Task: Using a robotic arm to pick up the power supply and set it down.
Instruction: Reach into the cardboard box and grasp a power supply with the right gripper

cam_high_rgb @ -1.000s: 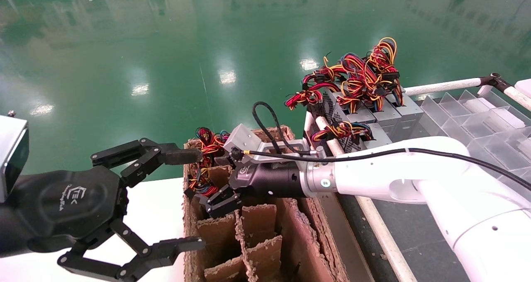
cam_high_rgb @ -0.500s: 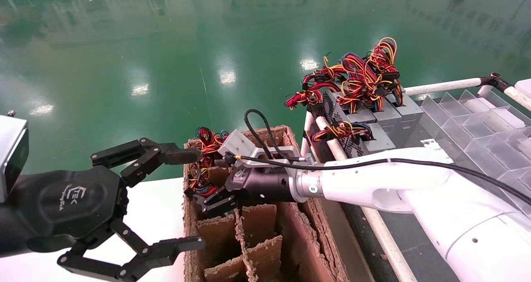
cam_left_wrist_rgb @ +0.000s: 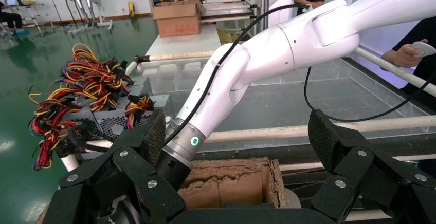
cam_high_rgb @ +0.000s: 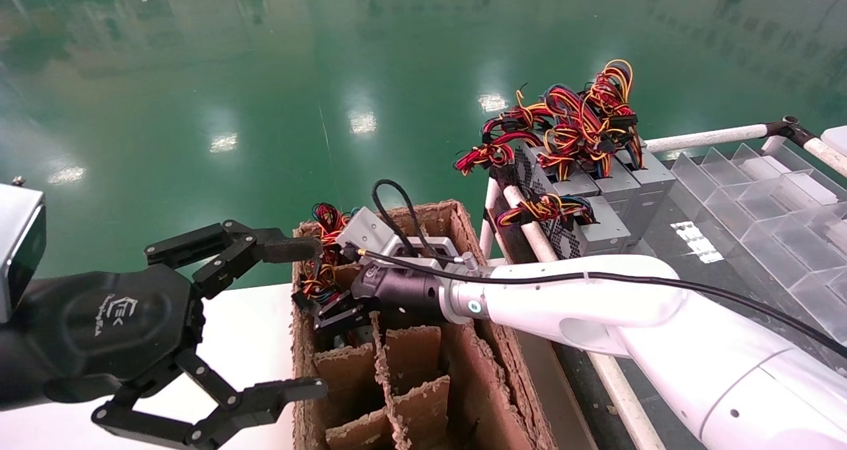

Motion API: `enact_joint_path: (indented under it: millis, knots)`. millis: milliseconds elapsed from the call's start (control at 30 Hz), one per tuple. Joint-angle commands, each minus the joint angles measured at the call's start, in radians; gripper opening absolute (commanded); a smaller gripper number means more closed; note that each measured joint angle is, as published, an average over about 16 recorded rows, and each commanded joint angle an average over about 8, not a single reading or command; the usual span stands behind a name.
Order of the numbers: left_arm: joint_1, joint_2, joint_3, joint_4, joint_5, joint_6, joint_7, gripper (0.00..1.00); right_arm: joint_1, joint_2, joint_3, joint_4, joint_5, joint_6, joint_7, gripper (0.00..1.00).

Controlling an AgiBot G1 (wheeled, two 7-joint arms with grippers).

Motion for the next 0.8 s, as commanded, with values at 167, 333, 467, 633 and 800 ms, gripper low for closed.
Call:
enact_joint_path:
  millis: [167, 333, 467, 633, 800]
  knots:
    - [0.000, 0.000, 0.000, 0.000, 0.000, 0.000, 0.000, 1.00, 0.013, 0.002, -0.058, 0.017, 0.044, 0.034, -0.010, 0.00]
    - [0.000, 0.000, 0.000, 0.000, 0.000, 0.000, 0.000, 1.00, 0.024, 0.004, -0.088, 0.019, 0.079, 0.035, -0.027, 0.00]
    - [0.000, 0.000, 0.000, 0.000, 0.000, 0.000, 0.000, 1.00, 0.031, 0.005, -0.106, 0.016, 0.108, 0.029, -0.040, 0.00]
    - [0.000, 0.000, 0.000, 0.000, 0.000, 0.000, 0.000, 1.00, 0.037, 0.006, -0.125, 0.004, 0.141, 0.017, -0.054, 0.00]
    - [0.000, 0.000, 0.000, 0.000, 0.000, 0.000, 0.000, 1.00, 0.041, 0.006, -0.141, -0.010, 0.171, 0.009, -0.069, 0.00]
